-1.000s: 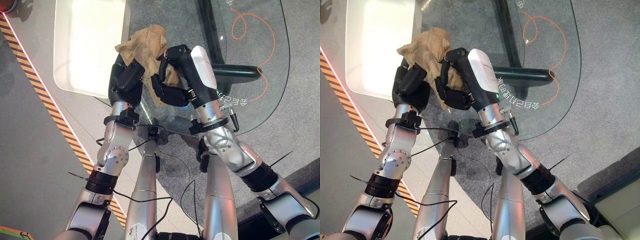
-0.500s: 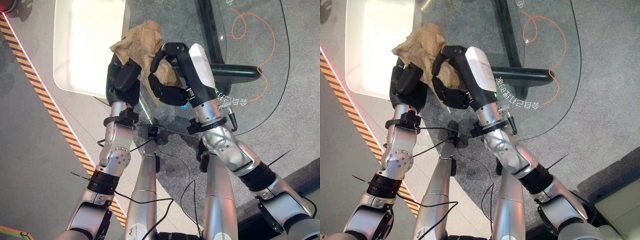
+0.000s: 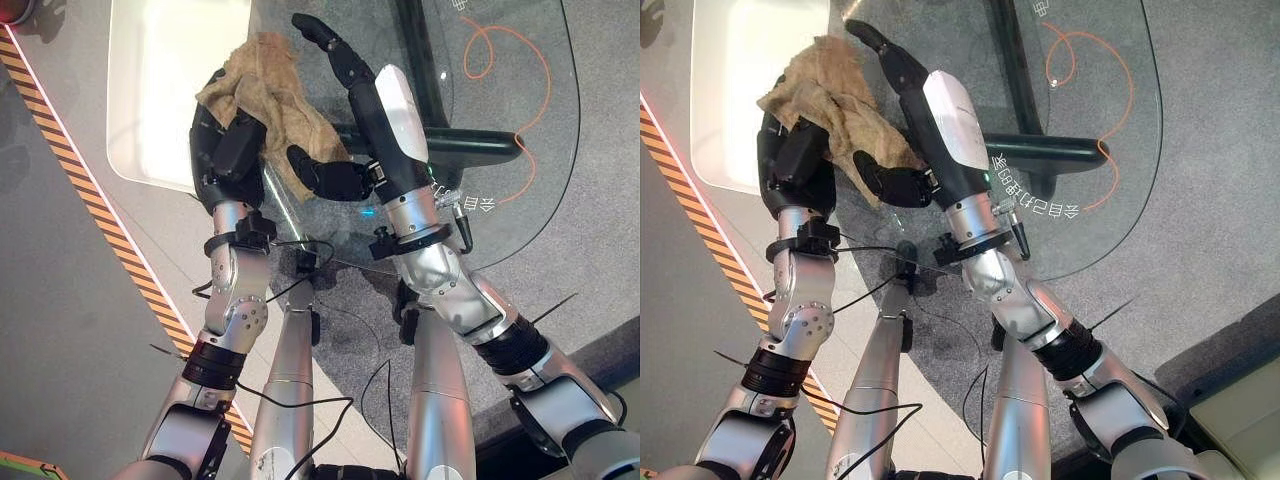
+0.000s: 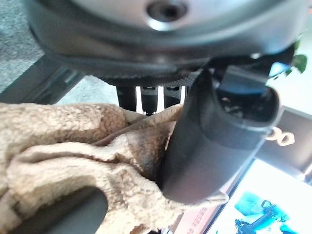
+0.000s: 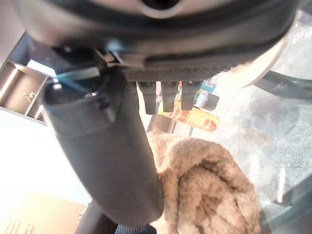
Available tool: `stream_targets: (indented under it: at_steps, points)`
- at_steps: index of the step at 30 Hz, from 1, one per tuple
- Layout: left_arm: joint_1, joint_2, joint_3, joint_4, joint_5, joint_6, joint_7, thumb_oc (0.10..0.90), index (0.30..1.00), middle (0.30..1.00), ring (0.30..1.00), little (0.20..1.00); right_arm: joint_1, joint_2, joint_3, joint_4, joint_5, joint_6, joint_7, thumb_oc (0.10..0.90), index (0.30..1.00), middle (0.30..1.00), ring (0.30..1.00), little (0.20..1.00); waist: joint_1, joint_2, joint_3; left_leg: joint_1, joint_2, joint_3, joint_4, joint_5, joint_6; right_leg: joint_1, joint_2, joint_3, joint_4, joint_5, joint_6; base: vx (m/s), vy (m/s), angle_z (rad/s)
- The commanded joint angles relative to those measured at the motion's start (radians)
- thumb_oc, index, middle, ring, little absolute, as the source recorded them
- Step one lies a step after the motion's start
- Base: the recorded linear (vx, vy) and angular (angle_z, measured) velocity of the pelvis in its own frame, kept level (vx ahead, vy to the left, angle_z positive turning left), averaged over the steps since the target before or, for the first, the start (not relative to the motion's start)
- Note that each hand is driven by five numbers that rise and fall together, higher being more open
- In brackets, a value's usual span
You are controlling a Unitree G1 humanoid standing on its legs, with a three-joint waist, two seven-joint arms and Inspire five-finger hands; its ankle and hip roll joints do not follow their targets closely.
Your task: Wipe the table with a cloth and put it in the basket.
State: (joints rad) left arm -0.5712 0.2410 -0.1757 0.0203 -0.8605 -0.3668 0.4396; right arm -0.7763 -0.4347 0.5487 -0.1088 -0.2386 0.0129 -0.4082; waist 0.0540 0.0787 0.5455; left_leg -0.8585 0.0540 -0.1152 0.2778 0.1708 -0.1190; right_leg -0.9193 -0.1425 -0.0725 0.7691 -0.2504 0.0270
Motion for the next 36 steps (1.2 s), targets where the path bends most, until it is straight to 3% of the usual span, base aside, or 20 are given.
stream_targets:
  at_steps: [1,21,36]
  points:
    - [-0.156,0.014,0.096,-0.099,0.110,-0.171,0.013,0.100,0.300,0.300,0.300,0.200,-0.143,0.053,-0.042,-0.094,-0.058,-0.068,-0.032,0.800,0.900,0.900,0.900,0.900,0.008,-0.019,-0.025,0.038,-0.133,0.095,0.110,-0.169,0.122,0.059,0.080,-0.048,-0.278,0.170,0.010,0.00,0.000,0.00]
    - [-0.223,0.036,0.136,-0.026,0.216,-0.255,0.152,0.100,0.300,0.300,0.300,0.200,-0.168,0.047,-0.040,-0.065,-0.045,-0.067,-0.053,0.800,0.900,0.900,0.900,0.900,0.003,-0.022,-0.025,0.048,-0.130,0.095,0.095,-0.165,0.114,0.068,0.077,-0.043,-0.293,0.171,0.011,0.00,0.000,0.00]
    - [-0.270,0.055,0.161,0.074,0.354,-0.333,0.342,0.100,0.300,0.300,0.300,0.200,-0.128,0.025,-0.068,-0.034,-0.035,-0.053,-0.114,0.800,0.900,0.900,0.900,0.900,-0.022,-0.025,-0.025,0.050,-0.123,0.103,0.085,-0.162,0.108,0.065,0.080,-0.028,-0.299,0.172,0.013,0.00,0.000,0.00]
